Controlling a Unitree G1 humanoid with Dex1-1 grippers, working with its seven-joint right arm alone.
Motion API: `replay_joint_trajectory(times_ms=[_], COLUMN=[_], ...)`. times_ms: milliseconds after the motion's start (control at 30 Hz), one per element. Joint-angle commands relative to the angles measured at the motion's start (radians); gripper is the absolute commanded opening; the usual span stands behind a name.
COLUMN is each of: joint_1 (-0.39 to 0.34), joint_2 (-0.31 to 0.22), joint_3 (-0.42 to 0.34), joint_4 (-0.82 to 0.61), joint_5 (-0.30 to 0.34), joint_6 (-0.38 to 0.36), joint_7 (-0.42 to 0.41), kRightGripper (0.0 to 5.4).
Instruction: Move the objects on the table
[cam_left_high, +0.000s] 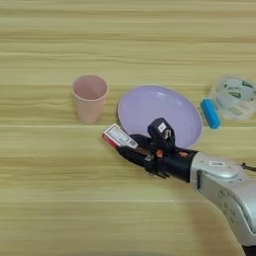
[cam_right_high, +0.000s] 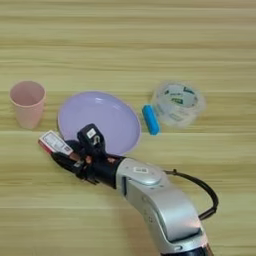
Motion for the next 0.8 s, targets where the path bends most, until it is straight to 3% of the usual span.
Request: replay_joint_trajectory(times_ms=[33,800], joint_1=[-0.058,-0.080], joint_2=[-0.002,0.034], joint_3=[-0.001,0.051], joint_4=[0.005,0.116], joint_5=[-0.031,-0.122], joint_6=[-0.062,-0.117], joint_7=[-0.024,-0.019], kRightGripper=[2.09,2.09])
